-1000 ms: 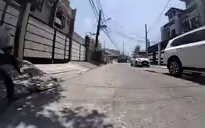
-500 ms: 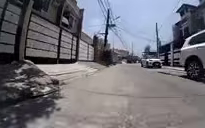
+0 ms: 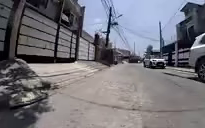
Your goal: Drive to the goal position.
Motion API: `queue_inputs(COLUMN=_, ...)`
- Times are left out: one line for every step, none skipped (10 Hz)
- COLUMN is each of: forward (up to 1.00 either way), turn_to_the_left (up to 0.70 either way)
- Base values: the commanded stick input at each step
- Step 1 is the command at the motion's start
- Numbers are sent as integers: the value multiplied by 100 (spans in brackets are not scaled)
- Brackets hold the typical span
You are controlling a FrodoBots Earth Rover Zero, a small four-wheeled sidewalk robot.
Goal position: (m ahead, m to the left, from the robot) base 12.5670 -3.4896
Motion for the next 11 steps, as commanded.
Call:
queue_inputs(forward=100, turn_to_the_left=0)
queue_inputs(forward=100, turn_to_the_left=0)
queue_inputs(forward=100, turn_to_the_left=0)
queue_inputs(forward=100, turn_to_the_left=0)
queue_inputs(forward=100, turn_to_the_left=0)
queue_inputs(forward=100, turn_to_the_left=-12)
queue_inputs(forward=100, turn_to_the_left=-32)
queue_inputs(forward=100, turn_to_the_left=-40)
queue_inputs(forward=100, turn_to_the_left=-40)
queue_inputs(forward=100, turn_to_the_left=-30)
queue_inputs(forward=100, turn_to_the_left=-10)
